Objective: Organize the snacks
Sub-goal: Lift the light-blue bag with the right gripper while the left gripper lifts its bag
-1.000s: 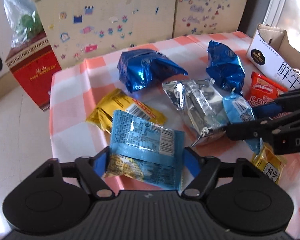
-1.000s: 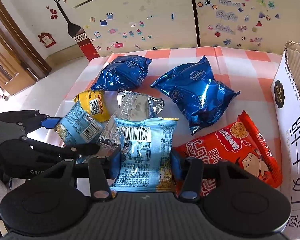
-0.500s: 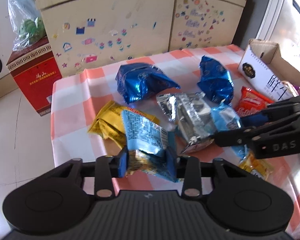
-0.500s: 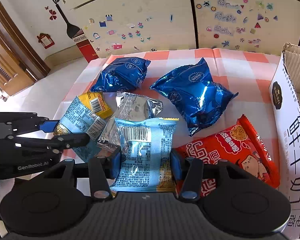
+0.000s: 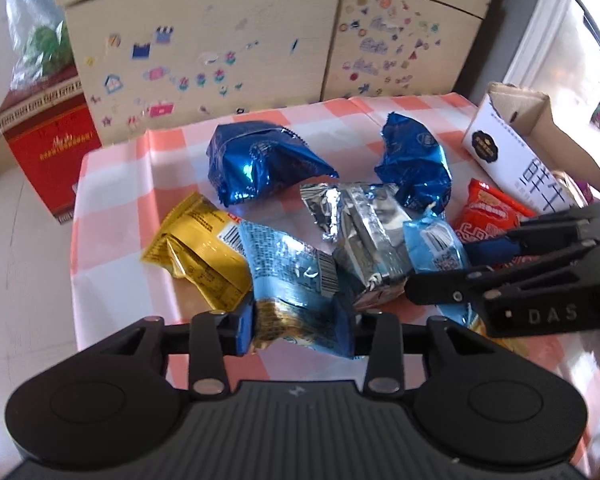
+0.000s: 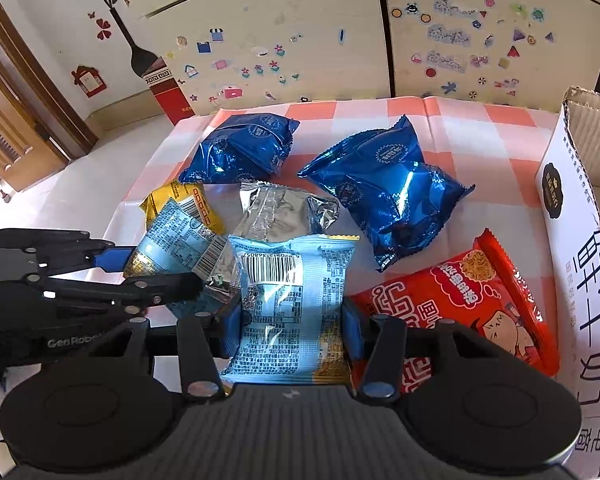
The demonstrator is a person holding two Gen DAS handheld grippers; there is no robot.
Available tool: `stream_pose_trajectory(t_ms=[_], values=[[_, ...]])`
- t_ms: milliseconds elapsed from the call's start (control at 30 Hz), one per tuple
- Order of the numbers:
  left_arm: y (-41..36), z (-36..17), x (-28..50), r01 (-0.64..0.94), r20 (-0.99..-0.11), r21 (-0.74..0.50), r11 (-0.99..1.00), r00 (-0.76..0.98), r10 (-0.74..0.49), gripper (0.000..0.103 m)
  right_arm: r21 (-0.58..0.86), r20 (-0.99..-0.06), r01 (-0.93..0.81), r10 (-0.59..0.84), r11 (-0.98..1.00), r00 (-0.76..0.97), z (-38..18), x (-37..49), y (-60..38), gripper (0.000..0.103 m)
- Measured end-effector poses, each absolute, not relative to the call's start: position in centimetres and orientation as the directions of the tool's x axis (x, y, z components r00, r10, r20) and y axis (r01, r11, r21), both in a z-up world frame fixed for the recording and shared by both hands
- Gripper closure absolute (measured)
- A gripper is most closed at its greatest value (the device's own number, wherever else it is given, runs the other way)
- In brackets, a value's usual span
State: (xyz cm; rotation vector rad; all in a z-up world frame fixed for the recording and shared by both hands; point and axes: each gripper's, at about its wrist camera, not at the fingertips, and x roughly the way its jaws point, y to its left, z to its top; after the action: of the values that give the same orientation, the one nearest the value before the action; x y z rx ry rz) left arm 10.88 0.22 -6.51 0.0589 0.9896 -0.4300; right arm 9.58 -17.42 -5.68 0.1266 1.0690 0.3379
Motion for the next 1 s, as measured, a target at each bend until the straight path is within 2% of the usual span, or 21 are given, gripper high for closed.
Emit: stream_pose_trajectory(t_ms=[67, 233, 300, 500, 800, 1000], values=[[0.2, -6.4, 10.9, 0.365, -0.816, -0.151, 0.919, 0.478, -0.324, 0.066, 0.263, -0.836, -0.213, 0.333, 0.941, 0.437, -5.6, 9.5, -17.4, 0.047], [-0.5, -5.3, 10.2, 0.403, -0.784, -0.117, 0.908, 0.523, -0.333, 0.082, 0.265, -0.817, -0.22, 0.34, 0.939, 0.467, -4.7, 9.3, -17.6, 0.048], [-0.7, -4.9, 9.9, 0.408, -0.777, -0.114, 0.906, 0.531, -0.337, 0.084, 0.272, -0.808, -0.217, 0.345, 0.938, 0.479, -4.3, 9.3, -17.8, 0.048], [-1.1, -4.6, 9.6, 0.419, -0.779, -0.099, 0.903, 0.532, -0.332, 0.085, 0.267, -0.801, -0.225, 0.346, 0.937, 0.488, -3.7, 9.0, -17.8, 0.048], [-1.9, -5.9, 10.8, 0.393, -0.789, -0.174, 0.903, 0.494, -0.367, 0.078, 0.245, -0.813, -0.201, 0.314, 0.949, 0.49, -4.1, 9.1, -18.0, 0.048], [-2.7, -4.4, 9.7, 0.413, -0.754, -0.12, 0.903, 0.554, -0.354, 0.087, 0.254, -0.812, -0.192, 0.317, 0.948, 0.491, -3.9, 9.0, -18.3, 0.048]])
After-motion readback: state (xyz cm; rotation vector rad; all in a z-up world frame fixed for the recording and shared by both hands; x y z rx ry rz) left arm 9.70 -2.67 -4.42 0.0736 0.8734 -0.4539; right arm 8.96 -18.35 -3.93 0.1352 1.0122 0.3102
